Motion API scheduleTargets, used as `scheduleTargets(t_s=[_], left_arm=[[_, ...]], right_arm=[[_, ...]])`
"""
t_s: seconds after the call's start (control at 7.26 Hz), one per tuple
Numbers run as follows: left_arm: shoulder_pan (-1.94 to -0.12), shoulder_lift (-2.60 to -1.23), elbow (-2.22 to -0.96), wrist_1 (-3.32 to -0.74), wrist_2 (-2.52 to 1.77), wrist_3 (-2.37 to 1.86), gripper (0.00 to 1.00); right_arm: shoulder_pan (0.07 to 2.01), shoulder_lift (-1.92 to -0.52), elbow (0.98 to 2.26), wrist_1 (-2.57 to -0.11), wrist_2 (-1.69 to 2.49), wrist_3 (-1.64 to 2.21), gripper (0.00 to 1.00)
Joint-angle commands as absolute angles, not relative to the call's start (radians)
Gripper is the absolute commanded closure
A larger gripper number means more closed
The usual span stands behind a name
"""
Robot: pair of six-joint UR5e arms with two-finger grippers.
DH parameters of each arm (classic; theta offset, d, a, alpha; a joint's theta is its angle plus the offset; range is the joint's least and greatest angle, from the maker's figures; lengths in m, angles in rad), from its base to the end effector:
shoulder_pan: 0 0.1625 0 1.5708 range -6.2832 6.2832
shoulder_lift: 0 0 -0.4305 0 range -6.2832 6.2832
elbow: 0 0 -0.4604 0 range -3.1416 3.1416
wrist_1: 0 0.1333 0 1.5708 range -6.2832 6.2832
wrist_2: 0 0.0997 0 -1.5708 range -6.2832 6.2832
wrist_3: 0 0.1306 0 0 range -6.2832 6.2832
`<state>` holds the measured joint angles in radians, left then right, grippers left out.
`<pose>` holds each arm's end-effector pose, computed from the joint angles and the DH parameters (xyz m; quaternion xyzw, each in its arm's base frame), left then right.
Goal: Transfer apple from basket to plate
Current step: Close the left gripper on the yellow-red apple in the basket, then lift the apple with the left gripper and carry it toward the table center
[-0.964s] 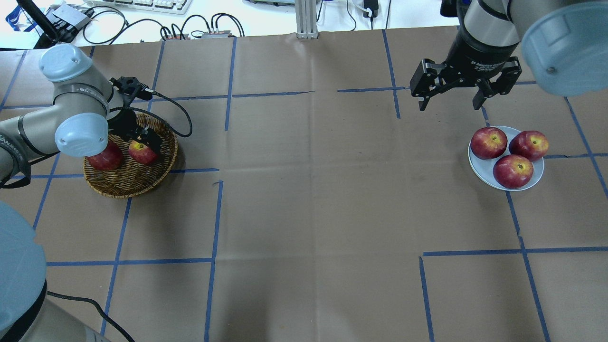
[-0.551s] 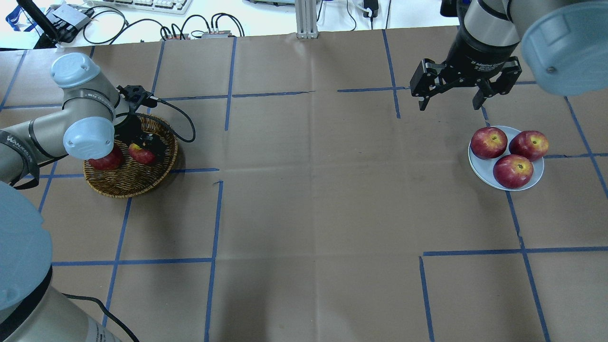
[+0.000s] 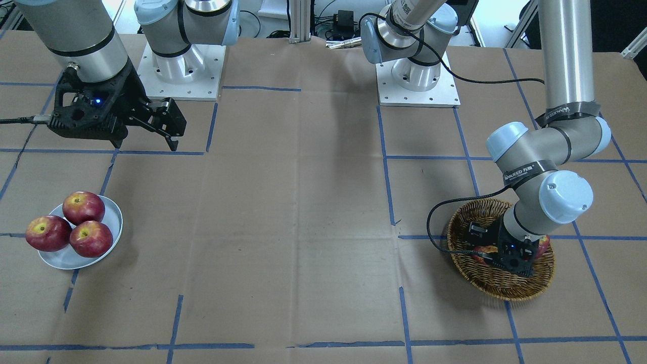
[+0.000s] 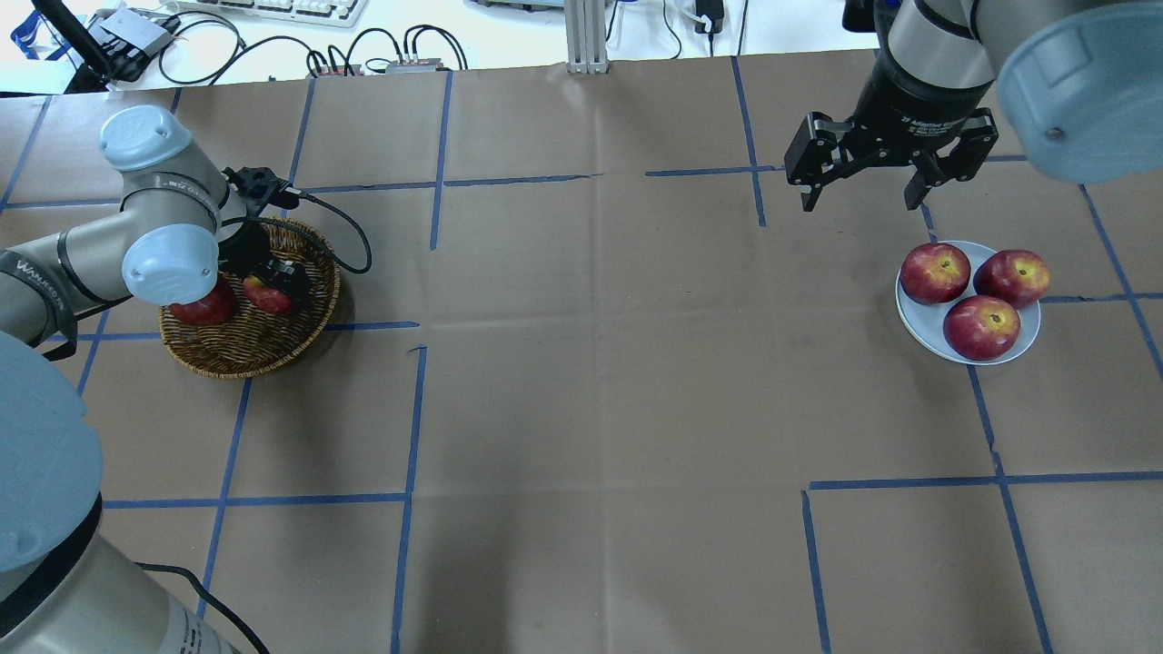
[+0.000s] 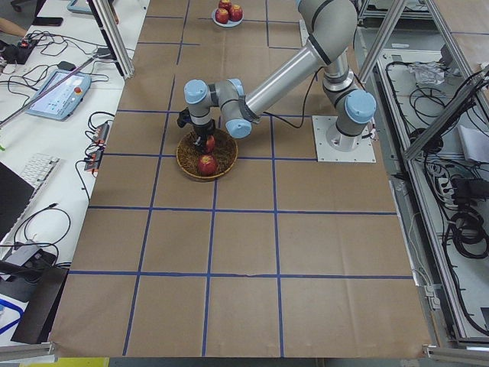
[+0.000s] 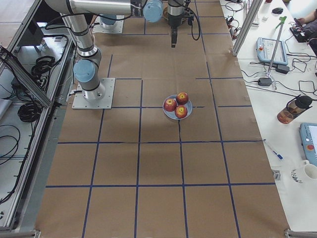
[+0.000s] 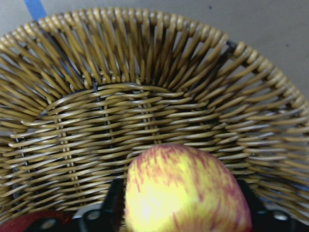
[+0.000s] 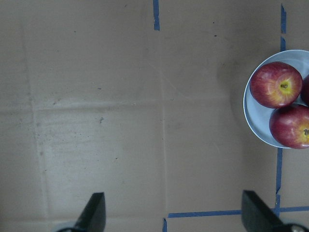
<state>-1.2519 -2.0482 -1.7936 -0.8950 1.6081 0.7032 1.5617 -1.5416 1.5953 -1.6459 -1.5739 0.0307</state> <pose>0.0807 -0.6540 0.1153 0.1911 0.9813 0.0198 0.0103 0.1277 -0.5760 0.4397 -0.0199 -0.9997 0.0107 0.0014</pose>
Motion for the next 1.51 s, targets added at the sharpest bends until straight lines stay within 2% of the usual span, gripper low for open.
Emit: scheduleTargets(t_s=[0.0, 0.28, 0.55, 1.1, 1.38], left_arm=[[-1.256, -2.028, -1.787, -0.913, 1.614, 0.687, 0.47], [-1.305, -1.967, -1.769, -0.981, 1.628, 0.535, 0.47], [-1.49, -1.928, -1.764, -1.02, 1.632, 0.281, 0.47], [-1.828, -2.043, -1.651, -1.019, 1.631, -0.146, 0.47], [-1.919, -2.115, -1.577, -1.011, 1.614, -0.26, 0.47]], right_arm=[[1.563, -1.542, 1.595, -1.646, -1.574, 0.031, 0.0], [1.562, -1.542, 1.595, -1.646, -1.574, 0.031, 0.0], [1.562, -1.542, 1.595, -1.646, -1.574, 0.031, 0.0], [1.563, -1.542, 1.595, -1.646, -1.574, 0.031, 0.0], [1.563, -1.542, 1.595, -1.646, -1.574, 0.031, 0.0]])
